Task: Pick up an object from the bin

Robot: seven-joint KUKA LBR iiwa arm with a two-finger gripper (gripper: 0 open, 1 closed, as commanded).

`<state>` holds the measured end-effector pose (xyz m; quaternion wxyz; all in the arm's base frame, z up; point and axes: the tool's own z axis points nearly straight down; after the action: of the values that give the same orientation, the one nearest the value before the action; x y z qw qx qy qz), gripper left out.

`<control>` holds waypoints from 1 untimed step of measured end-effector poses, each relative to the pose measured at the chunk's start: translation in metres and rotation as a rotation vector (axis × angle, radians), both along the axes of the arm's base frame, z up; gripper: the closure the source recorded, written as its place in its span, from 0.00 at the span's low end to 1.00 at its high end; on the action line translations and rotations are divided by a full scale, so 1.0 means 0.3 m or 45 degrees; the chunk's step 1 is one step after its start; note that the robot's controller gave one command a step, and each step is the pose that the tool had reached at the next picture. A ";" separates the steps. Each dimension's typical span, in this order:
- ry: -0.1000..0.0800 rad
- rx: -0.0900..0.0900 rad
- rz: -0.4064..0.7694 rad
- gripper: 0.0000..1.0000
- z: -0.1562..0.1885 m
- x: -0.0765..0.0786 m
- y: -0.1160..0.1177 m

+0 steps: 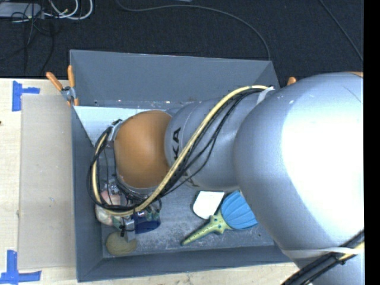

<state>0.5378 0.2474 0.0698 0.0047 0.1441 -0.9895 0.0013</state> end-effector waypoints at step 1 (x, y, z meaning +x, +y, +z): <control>-0.021 0.010 -0.067 1.00 0.016 -0.007 -0.003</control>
Offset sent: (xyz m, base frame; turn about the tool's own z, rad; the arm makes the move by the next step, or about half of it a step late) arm 0.0000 0.0000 0.0000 0.0000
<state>0.5357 0.2464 0.0747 -0.0040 0.1181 -0.9930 -0.0016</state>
